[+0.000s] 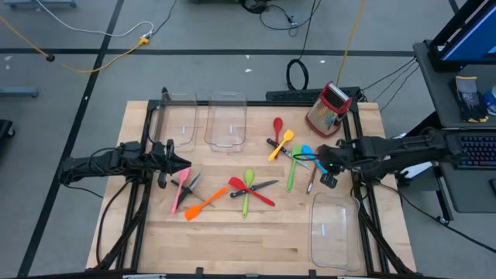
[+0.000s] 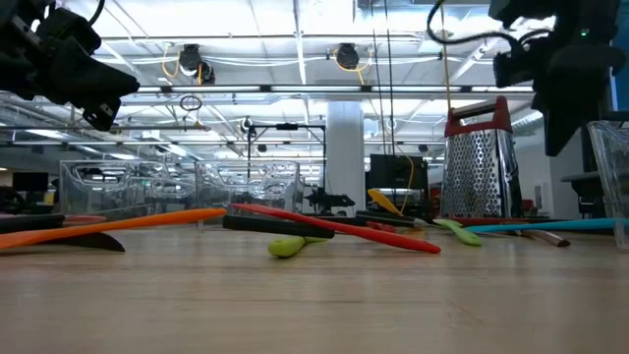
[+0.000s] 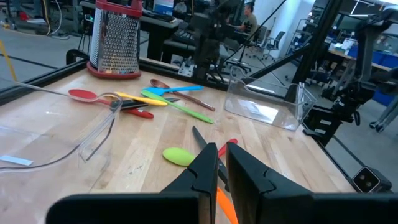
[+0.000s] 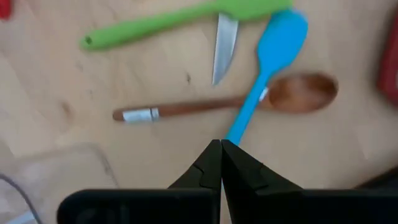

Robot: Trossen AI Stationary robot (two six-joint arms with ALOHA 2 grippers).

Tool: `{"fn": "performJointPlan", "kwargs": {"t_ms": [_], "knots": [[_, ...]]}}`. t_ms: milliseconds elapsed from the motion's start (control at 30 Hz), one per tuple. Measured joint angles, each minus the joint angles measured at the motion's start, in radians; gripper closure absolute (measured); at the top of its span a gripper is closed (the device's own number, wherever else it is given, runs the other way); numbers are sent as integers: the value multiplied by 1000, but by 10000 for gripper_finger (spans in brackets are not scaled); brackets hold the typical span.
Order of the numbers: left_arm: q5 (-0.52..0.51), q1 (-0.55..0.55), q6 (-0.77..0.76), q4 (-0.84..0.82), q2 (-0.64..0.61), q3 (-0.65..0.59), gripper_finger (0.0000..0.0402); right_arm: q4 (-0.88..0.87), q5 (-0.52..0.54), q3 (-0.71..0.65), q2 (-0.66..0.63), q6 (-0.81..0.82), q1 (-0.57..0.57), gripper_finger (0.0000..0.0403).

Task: Pick & Place Kitchen Items
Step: Put the blue spatula into the left transparent bin

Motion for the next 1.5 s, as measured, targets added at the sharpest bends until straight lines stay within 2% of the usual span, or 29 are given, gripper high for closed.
{"fn": "performJointPlan", "kwargs": {"t_ms": [133,267,367,533,700,833,967,1167,1500], "knots": [[0,0,0,0,0,0,364,-17,5,0,28,0,-23,389],[0,0,0,0,0,0,364,-16,4,0,29,0,-48,357],[0,0,-2,0,0,0,364,-15,1,-1,29,-1,-62,322],[0,0,-2,0,0,0,364,3,-100,-54,29,23,-71,250],[0,0,-2,0,0,0,364,11,-98,-116,29,75,-73,183],[0,0,-2,0,0,0,364,56,-94,-156,29,83,-75,152],[0,0,-2,0,0,0,364,142,-98,-213,29,79,-75,146],[0,0,-3,0,0,0,364,232,-97,-284,29,86,-88,164],[0,0,-5,74,0,0,364,304,-99,-359,31,254,-116,208]]}}
